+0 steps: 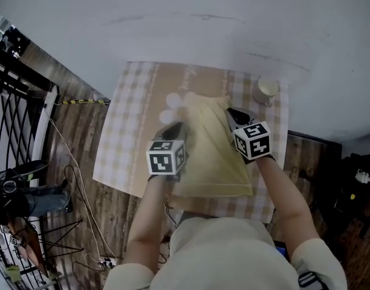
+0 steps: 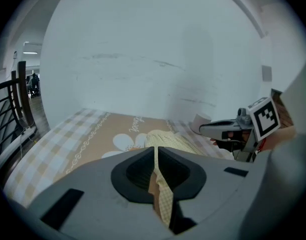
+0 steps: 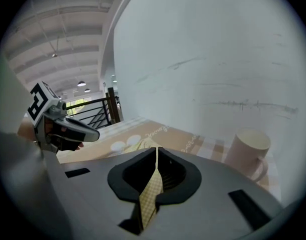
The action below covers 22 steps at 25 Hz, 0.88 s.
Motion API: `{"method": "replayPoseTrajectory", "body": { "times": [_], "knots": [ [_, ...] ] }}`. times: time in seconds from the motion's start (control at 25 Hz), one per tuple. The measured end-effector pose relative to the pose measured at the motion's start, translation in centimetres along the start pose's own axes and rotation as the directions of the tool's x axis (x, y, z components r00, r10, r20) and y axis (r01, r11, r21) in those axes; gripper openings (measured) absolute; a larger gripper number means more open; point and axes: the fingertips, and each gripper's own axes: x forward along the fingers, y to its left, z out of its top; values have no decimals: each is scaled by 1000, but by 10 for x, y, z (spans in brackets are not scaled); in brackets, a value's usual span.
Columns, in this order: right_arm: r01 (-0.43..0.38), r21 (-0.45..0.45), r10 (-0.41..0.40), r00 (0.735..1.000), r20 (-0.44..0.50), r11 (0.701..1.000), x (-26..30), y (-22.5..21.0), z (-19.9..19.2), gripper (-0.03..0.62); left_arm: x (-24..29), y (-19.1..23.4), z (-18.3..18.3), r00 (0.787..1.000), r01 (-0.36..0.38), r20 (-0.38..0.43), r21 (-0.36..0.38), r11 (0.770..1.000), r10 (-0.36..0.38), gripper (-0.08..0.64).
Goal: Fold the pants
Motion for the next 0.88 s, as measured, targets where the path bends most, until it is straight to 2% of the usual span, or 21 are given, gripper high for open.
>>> {"method": "replayPoseTrajectory", "body": {
  "times": [0.16, 0.24, 0.48, 0.56, 0.64, 0.88],
  "knots": [
    [-29, -3, 28, 995, -93, 1000, 49, -7, -23, 6, 37, 15, 1, 1000, 10, -15, 16, 1000, -9, 21],
    [-40, 4, 40, 990, -133, 999, 66, -9, -32, 61, 51, 19, 1, 1000, 16, -25, 24, 1000, -15, 21],
    [-55, -26, 48, 973, -224, 998, 92, -9, -49, 61, 76, 25, 1, 998, 23, -55, 30, 999, -21, 21],
    [-57, -21, 50, 969, -243, 998, 95, -9, -53, 55, 82, 26, 0, 998, 22, -67, 34, 999, -19, 21],
    [-59, -30, 50, 967, -252, 998, 94, -9, -55, 16, 88, 27, 1, 997, 21, -77, 40, 999, -18, 21],
    [-39, -129, 7, 971, -239, 991, 80, -29, -49, 6, 100, 25, 8, 997, 32, -74, 50, 998, -28, 23]
  ]
}}
